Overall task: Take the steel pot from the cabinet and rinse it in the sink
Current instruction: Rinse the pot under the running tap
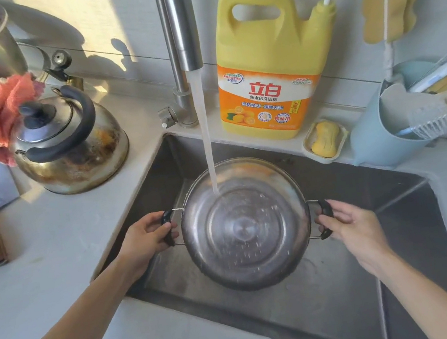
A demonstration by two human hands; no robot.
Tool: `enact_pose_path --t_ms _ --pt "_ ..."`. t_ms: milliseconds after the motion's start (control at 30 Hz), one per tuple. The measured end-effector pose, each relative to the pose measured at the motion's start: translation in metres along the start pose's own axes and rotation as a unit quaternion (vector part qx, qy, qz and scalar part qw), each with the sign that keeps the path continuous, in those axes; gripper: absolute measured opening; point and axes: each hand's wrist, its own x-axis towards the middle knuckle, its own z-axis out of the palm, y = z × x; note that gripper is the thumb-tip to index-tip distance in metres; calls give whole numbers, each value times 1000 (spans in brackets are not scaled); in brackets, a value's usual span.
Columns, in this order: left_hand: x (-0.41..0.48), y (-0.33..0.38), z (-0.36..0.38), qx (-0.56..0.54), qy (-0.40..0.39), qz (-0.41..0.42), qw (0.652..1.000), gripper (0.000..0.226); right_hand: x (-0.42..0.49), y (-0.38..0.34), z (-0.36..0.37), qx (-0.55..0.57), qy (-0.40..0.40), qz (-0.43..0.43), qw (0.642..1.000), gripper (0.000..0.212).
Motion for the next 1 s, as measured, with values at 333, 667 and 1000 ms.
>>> enact_pose_path --t_ms 333,667,1000 --pt "-6 2 -1 37 17 59 997 25 -11 23 -3 -33 -26 46 998 31" --pt "-4 3 -12 71 17 92 993 27 -14 2 1 98 -41 208 972 33" --pt "-12 15 -13 85 -13 154 984 35 6 28 -6 191 -82 329 921 16"
